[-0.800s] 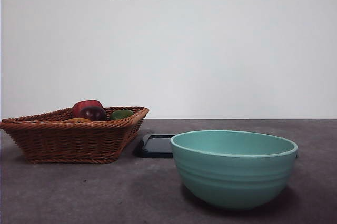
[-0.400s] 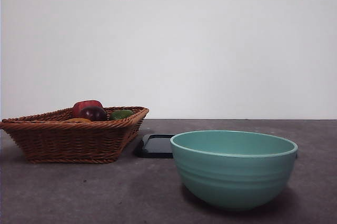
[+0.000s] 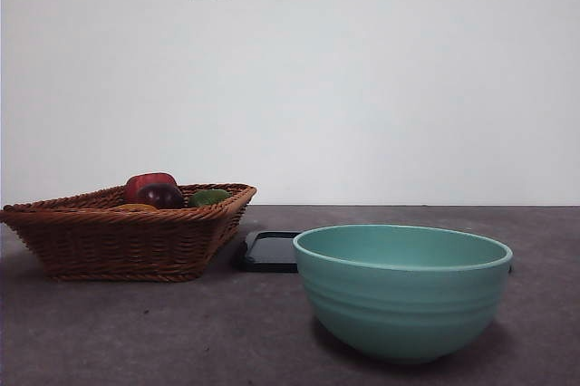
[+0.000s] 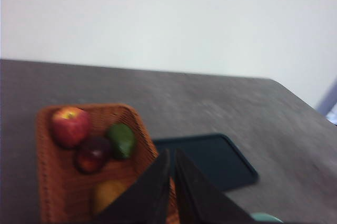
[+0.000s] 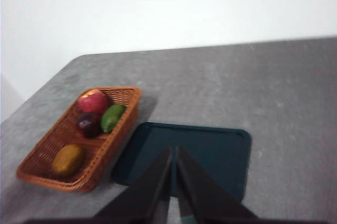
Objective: Pick up the wifruite, put it on the bowl, pick up the plate, put it on desk
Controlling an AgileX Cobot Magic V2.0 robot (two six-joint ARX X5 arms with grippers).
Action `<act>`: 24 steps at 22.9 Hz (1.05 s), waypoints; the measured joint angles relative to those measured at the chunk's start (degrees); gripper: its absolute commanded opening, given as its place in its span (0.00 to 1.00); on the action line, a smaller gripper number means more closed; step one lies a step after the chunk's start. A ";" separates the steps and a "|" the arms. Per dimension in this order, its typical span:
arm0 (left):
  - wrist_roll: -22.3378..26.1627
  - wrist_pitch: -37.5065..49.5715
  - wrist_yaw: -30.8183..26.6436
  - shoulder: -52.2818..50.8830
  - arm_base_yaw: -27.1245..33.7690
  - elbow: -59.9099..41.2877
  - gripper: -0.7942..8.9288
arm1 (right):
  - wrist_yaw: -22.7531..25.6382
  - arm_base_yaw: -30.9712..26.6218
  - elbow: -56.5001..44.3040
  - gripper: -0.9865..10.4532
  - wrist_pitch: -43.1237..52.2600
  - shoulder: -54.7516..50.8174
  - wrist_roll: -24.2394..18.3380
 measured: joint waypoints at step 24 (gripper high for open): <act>1.38 -14.60 15.45 4.98 -7.61 8.90 0.10 | -9.38 2.51 9.05 0.09 -18.86 -0.24 -7.89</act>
